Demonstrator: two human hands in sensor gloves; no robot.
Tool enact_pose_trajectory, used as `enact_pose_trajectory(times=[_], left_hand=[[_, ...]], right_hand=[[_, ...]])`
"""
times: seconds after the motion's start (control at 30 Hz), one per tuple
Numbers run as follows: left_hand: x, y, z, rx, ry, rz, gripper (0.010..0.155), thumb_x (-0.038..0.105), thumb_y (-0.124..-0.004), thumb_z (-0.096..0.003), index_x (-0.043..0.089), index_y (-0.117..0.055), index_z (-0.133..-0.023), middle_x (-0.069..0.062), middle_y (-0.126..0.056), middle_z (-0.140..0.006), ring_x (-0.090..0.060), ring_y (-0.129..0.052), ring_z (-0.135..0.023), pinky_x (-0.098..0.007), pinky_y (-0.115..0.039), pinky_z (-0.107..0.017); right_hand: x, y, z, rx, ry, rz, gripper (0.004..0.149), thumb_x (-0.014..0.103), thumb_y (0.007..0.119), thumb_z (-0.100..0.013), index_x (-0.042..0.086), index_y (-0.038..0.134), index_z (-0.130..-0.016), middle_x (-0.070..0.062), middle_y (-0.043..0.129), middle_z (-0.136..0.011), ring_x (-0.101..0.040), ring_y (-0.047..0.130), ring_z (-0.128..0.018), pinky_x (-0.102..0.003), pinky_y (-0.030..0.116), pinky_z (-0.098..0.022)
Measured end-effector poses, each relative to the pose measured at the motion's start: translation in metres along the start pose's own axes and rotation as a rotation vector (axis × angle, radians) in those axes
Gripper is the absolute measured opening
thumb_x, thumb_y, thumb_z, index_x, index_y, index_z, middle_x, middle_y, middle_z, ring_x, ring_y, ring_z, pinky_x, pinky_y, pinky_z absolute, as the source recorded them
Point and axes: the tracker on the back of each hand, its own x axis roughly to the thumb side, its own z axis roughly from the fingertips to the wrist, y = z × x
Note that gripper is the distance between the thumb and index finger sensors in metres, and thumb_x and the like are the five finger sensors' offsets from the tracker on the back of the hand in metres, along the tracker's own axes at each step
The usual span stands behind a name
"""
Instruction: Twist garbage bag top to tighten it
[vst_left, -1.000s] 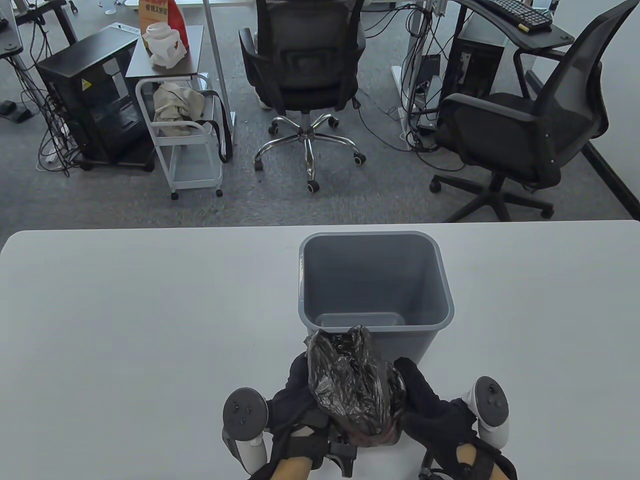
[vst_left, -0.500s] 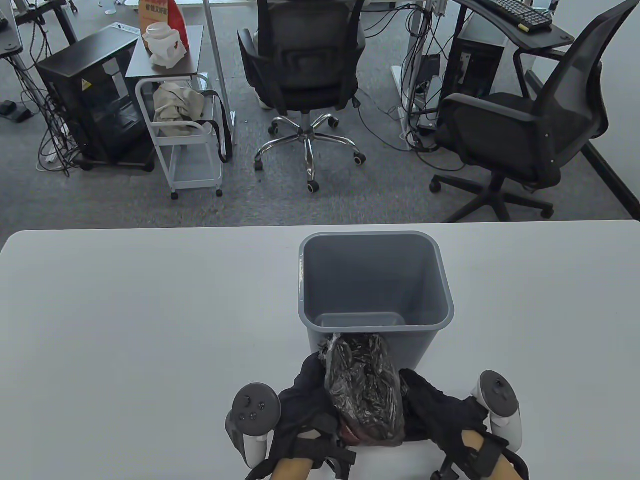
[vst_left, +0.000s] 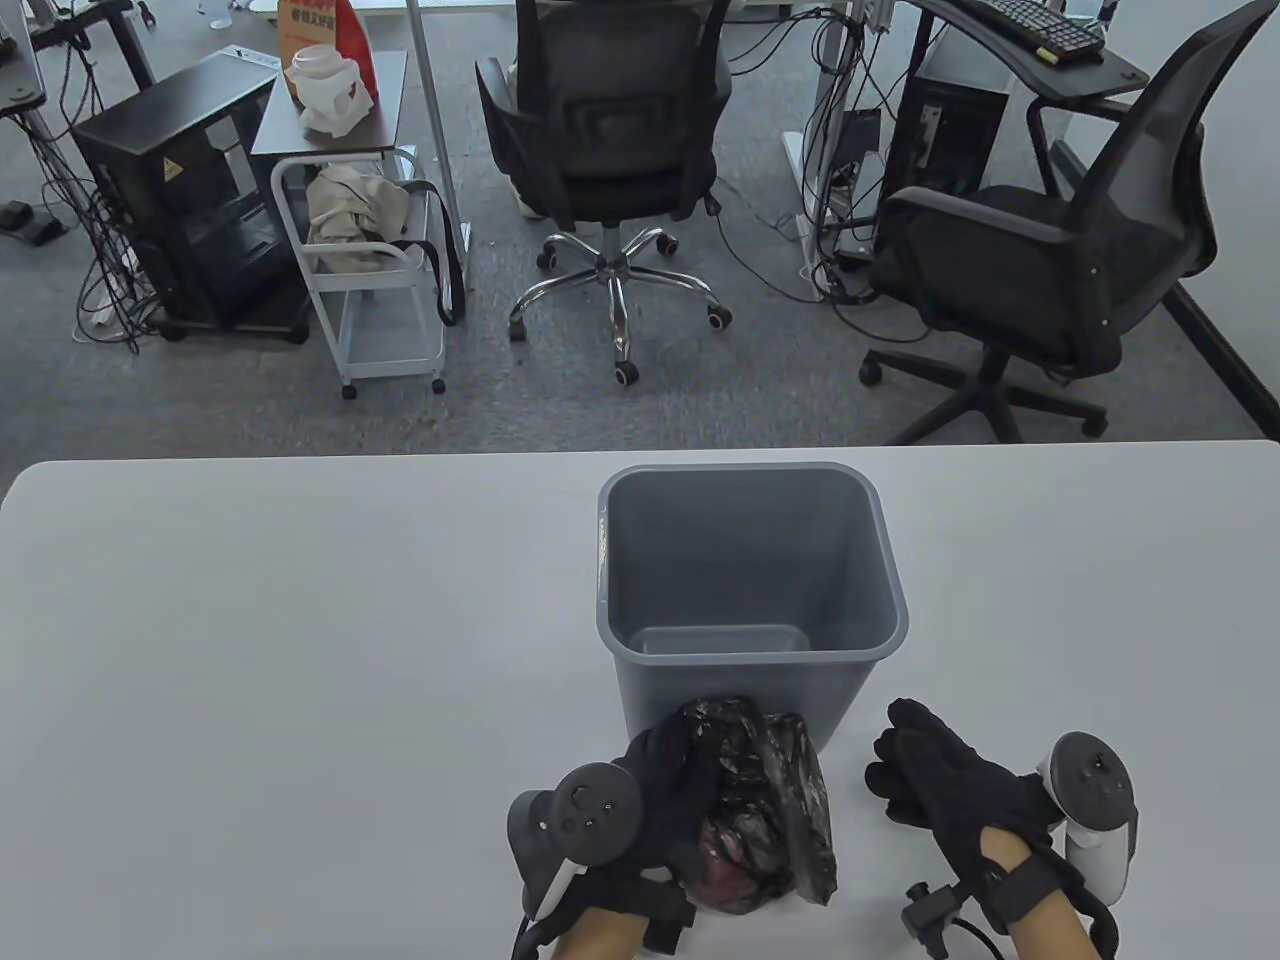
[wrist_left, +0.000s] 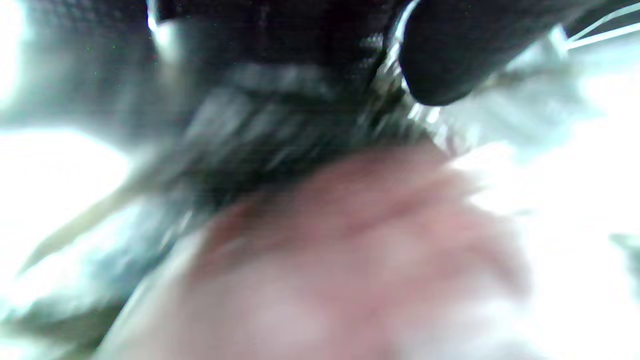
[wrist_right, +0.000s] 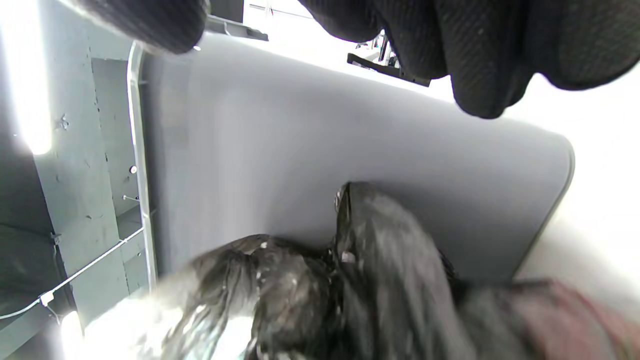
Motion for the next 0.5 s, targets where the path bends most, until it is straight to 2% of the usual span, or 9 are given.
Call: enact_pose_trajectory(times=[0.07, 0.2, 0.23, 0.3, 0.33, 0.4, 0.43, 0.5], left_hand=[[0.004, 0.025, 0.005, 0.069, -0.014, 0.042, 0.064, 0.065, -0.078, -0.0441, 0.024, -0.085, -0.092, -0.009, -0.095, -0.084, -0.033, -0.105, -0.059, -0.052, -0.091, -0.030], [0.005, 0.074, 0.014, 0.291, -0.052, -0.042, 0.066, 0.069, -0.076, -0.0444, 0.025, -0.086, -0.093, -0.009, -0.095, -0.085, -0.034, -0.104, -0.061, -0.052, -0.090, -0.033], [0.003, 0.084, 0.015, 0.338, -0.059, -0.076, 0.066, 0.068, -0.076, -0.0445, 0.025, -0.085, -0.093, -0.009, -0.093, -0.087, -0.035, -0.102, -0.064, -0.054, -0.088, -0.036], [-0.004, 0.094, 0.014, 0.369, -0.055, -0.138, 0.068, 0.069, -0.077, -0.0447, 0.028, -0.077, -0.099, -0.010, -0.081, -0.098, -0.038, -0.090, -0.080, -0.060, -0.080, -0.046], [-0.007, 0.096, 0.012, 0.358, -0.046, -0.164, 0.071, 0.068, -0.079, -0.0442, 0.031, -0.070, -0.104, -0.010, -0.070, -0.106, -0.040, -0.077, -0.090, -0.064, -0.072, -0.055], [-0.012, 0.096, 0.003, 0.246, 0.031, -0.272, 0.078, 0.066, -0.083, -0.0438, 0.041, -0.052, -0.110, -0.004, -0.040, -0.117, -0.039, -0.039, -0.108, -0.073, -0.046, -0.066], [-0.015, 0.096, 0.000, 0.179, 0.069, -0.350, 0.082, 0.068, -0.081, -0.0445, 0.046, -0.041, -0.112, 0.000, -0.026, -0.119, -0.036, -0.023, -0.110, -0.074, -0.036, -0.068], [-0.020, 0.093, -0.005, 0.111, 0.122, -0.443, 0.088, 0.070, -0.082, -0.0438, 0.048, -0.030, -0.112, 0.004, -0.010, -0.117, -0.033, -0.004, -0.108, -0.074, -0.021, -0.067]], right_hand=[[0.004, -0.001, 0.001, -0.043, -0.009, 0.049, 0.080, 0.056, 0.071, -0.046, -0.003, 0.053, -0.097, -0.038, 0.064, -0.086, -0.061, 0.080, -0.062, -0.067, 0.072, -0.039], [0.020, -0.002, 0.006, -0.136, -0.099, 0.369, 0.081, 0.057, 0.073, -0.044, -0.003, 0.057, -0.096, -0.037, 0.065, -0.086, -0.061, 0.080, -0.062, -0.068, 0.070, -0.039], [0.027, -0.002, 0.008, -0.165, -0.137, 0.490, 0.082, 0.058, 0.074, -0.043, -0.002, 0.058, -0.096, -0.036, 0.065, -0.086, -0.061, 0.080, -0.062, -0.068, 0.071, -0.039], [0.036, 0.000, 0.010, -0.186, -0.184, 0.608, 0.083, 0.059, 0.075, -0.042, -0.002, 0.059, -0.096, -0.036, 0.066, -0.087, -0.062, 0.079, -0.063, -0.069, 0.070, -0.040], [0.041, 0.001, 0.012, -0.202, -0.199, 0.675, 0.084, 0.060, 0.076, -0.041, 0.000, 0.059, -0.097, -0.035, 0.064, -0.089, -0.062, 0.077, -0.066, -0.070, 0.067, -0.042], [0.047, 0.003, 0.014, -0.216, -0.212, 0.770, 0.085, 0.062, 0.076, -0.040, 0.003, 0.057, -0.099, -0.034, 0.057, -0.093, -0.062, 0.069, -0.073, -0.073, 0.060, -0.047], [0.048, 0.004, 0.015, -0.220, -0.217, 0.811, 0.086, 0.062, 0.077, -0.040, 0.005, 0.055, -0.100, -0.032, 0.053, -0.096, -0.062, 0.064, -0.077, -0.075, 0.054, -0.050], [0.048, 0.006, 0.015, -0.221, -0.196, 0.887, 0.088, 0.065, 0.077, -0.039, 0.010, 0.051, -0.103, -0.029, 0.044, -0.101, -0.062, 0.048, -0.085, -0.078, 0.042, -0.054]])
